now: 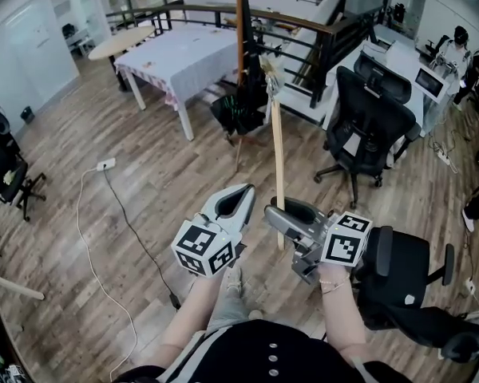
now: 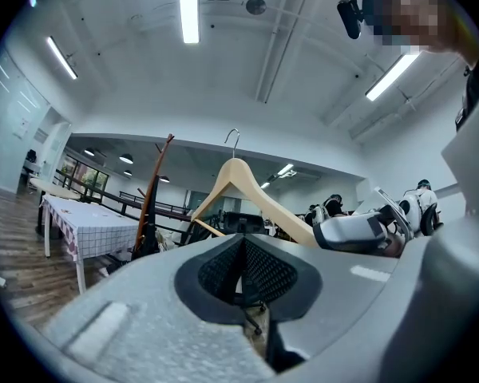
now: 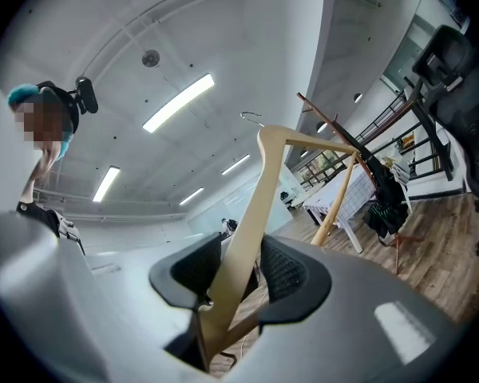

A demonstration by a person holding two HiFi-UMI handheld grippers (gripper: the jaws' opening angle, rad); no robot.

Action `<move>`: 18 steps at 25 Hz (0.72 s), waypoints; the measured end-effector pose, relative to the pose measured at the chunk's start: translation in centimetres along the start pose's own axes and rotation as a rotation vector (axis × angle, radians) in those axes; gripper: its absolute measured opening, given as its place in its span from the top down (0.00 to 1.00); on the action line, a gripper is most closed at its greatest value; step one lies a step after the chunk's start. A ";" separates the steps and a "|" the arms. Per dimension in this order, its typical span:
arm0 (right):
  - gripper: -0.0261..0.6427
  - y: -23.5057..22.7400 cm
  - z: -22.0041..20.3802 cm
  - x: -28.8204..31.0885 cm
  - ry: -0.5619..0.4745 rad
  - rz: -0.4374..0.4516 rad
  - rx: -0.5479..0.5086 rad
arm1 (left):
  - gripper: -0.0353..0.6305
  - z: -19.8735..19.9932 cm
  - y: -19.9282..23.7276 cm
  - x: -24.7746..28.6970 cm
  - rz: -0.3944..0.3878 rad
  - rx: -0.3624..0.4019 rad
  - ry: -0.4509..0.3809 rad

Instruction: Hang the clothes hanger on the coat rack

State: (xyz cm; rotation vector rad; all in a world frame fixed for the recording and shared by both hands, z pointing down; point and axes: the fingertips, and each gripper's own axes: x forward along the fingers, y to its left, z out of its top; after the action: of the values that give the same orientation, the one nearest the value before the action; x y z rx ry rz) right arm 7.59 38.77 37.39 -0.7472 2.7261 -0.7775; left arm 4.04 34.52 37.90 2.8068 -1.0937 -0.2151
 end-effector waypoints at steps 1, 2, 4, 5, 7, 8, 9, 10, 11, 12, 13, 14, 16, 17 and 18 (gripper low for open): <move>0.73 -0.7 0.3 0.4 -0.003 -0.004 -0.003 | 0.94 -0.1 0.7 0.4 0.003 -0.007 -0.001; 0.73 -1.4 0.6 1.0 -0.005 -0.007 -0.004 | 0.94 -0.3 1.5 0.9 0.006 -0.011 -0.001; 0.73 -2.8 1.2 2.5 -0.008 -0.005 -0.003 | 0.94 -0.4 3.2 1.9 0.007 -0.007 0.004; 0.72 -3.6 1.6 3.3 -0.007 -0.001 -0.002 | 0.94 -0.3 4.1 2.4 0.005 -0.002 0.004; 0.72 -5.1 2.5 5.2 -0.005 0.006 -0.001 | 0.94 0.2 6.2 3.7 0.002 0.003 -0.008; 0.72 -5.7 2.9 6.2 -0.004 0.010 -0.001 | 0.94 0.4 7.5 4.3 0.003 0.000 -0.016; 0.72 -6.4 3.4 7.3 -0.003 0.013 -0.002 | 0.94 0.7 8.8 4.9 0.003 -0.004 -0.021; 0.72 -7.0 3.9 8.4 -0.002 0.015 -0.004 | 0.94 1.1 10.1 5.5 0.003 -0.006 -0.024; 0.72 -7.6 4.4 9.6 -0.001 0.015 -0.006 | 0.94 1.5 11.3 6.0 0.000 -0.006 -0.028; 0.72 -8.3 4.9 10.7 0.001 0.013 -0.008 | 0.94 2.0 12.4 6.6 -0.003 -0.003 -0.033; 0.72 -8.9 5.3 11.7 0.001 0.011 -0.010 | 0.94 2.5 13.5 7.2 -0.008 0.000 -0.041; 0.72 -9.6 5.8 12.8 0.001 0.010 -0.013 | 0.94 2.9 14.5 7.8 -0.013 0.003 -0.048; 0.72 -10.8 6.7 14.7 -0.004 0.009 -0.023 | 0.94 3.6 16.4 9.0 -0.025 0.012 -0.056; 0.72 -11.4 7.2 15.7 -0.008 0.012 -0.028 | 0.94 3.9 17.5 9.5 -0.030 0.017 -0.058; 0.72 -12.0 7.7 16.7 -0.012 0.017 -0.032 | 0.94 4.2 18.6 10.0 -0.033 0.021 -0.059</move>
State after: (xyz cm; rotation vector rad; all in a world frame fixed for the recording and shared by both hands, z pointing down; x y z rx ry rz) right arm 0.86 17.89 36.36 -0.7326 2.7363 -0.7255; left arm -1.70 13.89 35.95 2.8563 -1.0682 -0.2933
